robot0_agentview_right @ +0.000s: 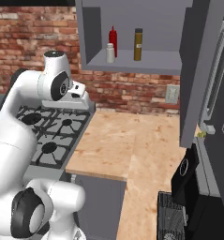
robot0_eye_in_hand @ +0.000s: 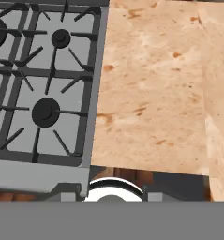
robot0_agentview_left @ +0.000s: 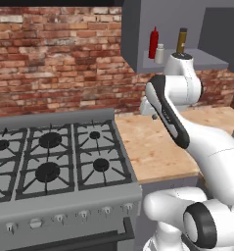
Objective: Collect the turmeric, ketchup, and shaker from the cabinet and place them next to the stove.
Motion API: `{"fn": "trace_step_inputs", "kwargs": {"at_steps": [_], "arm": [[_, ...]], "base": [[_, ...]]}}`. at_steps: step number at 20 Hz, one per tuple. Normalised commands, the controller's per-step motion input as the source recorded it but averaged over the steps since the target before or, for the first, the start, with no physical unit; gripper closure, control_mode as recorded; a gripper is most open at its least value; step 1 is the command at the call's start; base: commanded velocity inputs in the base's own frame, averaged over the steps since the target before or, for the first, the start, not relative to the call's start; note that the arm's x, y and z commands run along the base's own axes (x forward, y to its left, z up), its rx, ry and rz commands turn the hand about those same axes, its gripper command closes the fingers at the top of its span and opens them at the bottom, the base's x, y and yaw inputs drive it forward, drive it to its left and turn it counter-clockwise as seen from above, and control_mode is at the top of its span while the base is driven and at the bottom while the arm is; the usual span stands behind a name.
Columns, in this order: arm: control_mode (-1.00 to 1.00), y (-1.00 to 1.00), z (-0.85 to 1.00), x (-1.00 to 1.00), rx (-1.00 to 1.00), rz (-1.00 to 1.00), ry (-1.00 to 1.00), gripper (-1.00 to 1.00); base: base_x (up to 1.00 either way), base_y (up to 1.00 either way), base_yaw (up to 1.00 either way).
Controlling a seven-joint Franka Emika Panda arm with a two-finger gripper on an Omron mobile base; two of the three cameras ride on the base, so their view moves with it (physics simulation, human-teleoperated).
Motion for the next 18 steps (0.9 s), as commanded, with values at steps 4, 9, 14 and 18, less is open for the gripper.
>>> {"fn": "trace_step_inputs", "kwargs": {"at_steps": [4, 9, 14, 18], "arm": [[-1.00, 0.01, 0.00, -0.41, -0.05, 0.00, -0.24, -1.00], [-1.00, -0.32, 0.14, -0.65, -0.11, 0.03, -0.56, -1.00], [-1.00, -0.42, 0.77, -0.16, -0.02, 0.01, -0.49, -1.00], [-1.00, -0.31, 0.99, 0.08, 0.00, 0.01, -0.37, -1.00]], "base": [[0.00, 0.00, 0.00], [0.00, 0.00, 0.00], [0.00, 0.00, 0.00], [0.00, 0.00, 0.00]]}}
